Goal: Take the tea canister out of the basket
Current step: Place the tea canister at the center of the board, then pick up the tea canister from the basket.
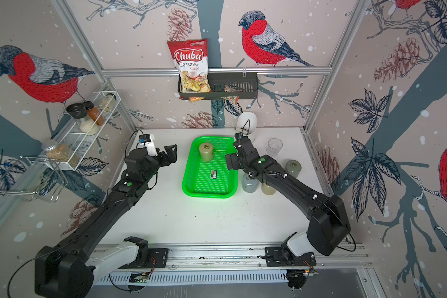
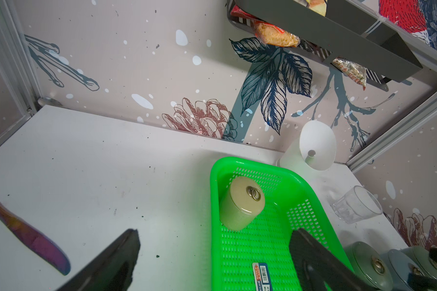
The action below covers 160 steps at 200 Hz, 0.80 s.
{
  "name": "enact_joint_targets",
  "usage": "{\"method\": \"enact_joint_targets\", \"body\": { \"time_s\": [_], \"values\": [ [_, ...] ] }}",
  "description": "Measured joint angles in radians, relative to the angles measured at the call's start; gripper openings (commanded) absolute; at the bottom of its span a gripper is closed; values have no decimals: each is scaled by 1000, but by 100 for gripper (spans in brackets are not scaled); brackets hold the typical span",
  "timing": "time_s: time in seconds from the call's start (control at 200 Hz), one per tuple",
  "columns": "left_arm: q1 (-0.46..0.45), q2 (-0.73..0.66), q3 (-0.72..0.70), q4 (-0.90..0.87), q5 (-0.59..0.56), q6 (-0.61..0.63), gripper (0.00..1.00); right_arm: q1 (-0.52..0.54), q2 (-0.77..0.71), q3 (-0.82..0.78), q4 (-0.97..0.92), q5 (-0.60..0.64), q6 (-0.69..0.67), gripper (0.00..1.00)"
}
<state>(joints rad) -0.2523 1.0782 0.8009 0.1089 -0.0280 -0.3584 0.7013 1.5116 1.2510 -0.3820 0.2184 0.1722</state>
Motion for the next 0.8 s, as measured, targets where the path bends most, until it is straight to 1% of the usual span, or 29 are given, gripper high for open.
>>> {"method": "enact_joint_targets", "body": {
  "time_s": [0.23,0.39,0.53,0.8],
  "values": [
    [0,-34,-18,-19,-25,0,97,22,248,197,94,-82,-99,100],
    [2,-45,-26,-24,-44,13,97,24,434,368,89,-130,-146,100],
    [4,-45,-26,-26,-53,19,97,22,597,530,57,-163,-152,100],
    [6,-45,-29,-48,-66,36,97,22,756,681,3,-201,-167,100]
  ]
}}
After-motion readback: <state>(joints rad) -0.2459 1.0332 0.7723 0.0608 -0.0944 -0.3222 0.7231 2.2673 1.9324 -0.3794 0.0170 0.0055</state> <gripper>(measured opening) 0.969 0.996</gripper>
